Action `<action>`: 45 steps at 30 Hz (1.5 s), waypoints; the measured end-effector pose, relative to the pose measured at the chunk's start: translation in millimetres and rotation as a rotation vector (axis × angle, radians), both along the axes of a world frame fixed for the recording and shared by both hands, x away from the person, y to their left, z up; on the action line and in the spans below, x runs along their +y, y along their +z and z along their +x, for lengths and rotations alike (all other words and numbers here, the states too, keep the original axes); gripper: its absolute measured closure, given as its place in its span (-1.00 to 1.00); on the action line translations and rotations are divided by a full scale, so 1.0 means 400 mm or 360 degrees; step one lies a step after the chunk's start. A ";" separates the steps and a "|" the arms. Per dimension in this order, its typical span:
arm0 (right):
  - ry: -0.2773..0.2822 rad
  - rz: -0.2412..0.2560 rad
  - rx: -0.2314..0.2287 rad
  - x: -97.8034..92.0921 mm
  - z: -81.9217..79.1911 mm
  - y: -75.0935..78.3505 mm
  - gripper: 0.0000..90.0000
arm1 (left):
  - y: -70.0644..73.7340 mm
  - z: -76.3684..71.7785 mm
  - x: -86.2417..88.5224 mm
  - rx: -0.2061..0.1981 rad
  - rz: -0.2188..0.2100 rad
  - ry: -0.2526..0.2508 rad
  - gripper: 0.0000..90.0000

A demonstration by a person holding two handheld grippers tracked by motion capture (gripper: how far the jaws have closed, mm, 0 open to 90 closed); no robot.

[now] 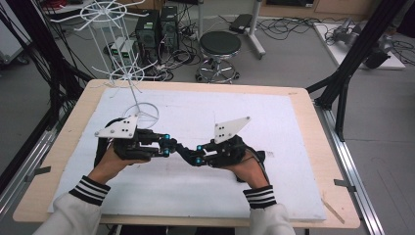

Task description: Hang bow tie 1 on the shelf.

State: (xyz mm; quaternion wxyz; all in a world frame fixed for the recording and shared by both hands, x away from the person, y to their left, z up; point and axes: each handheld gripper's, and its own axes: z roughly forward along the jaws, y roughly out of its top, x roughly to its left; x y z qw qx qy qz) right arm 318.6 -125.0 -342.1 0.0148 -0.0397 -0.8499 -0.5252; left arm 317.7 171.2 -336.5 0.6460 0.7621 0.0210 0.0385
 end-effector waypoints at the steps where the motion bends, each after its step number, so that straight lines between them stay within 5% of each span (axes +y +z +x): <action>1: -0.0021 -0.0002 -0.0011 0.002 -0.001 -0.001 0.39 | 0.000 -0.001 -0.001 0.0001 0.0001 -0.0003 0.73; 6: -0.0225 0.0010 -0.0034 0.012 0.001 -0.007 -0.73 | -0.001 -0.001 -0.003 0.0003 0.0003 0.0011 0.73; 10: -0.0289 0.0044 -0.0049 0.013 -0.001 -0.007 -0.98 | 0.000 0.000 0.000 -0.0005 0.0009 0.0021 0.73; 15: -0.0335 0.0025 -0.0110 0.004 -0.008 0.000 -0.98 | 0.003 0.001 0.008 -0.0001 -0.0005 0.0056 0.73; 24: -0.0421 0.0094 -0.0119 -0.041 -0.018 -0.010 -0.98 | 0.013 0.003 0.024 -0.0002 -0.0009 0.0123 0.73; 27: -0.0466 0.0063 -0.0127 -0.059 -0.026 -0.012 -0.98 | 0.016 0.004 0.029 0.0014 -0.0013 0.0139 0.72; 33: -0.0538 0.0105 -0.0151 -0.101 -0.041 -0.015 -0.98 | 0.027 0.010 0.046 0.0065 -0.0045 0.0227 0.72; 45: -0.0671 0.0123 -0.0197 -0.170 -0.074 -0.038 -0.98 | 0.048 0.017 0.082 0.0059 -0.0046 0.0373 0.72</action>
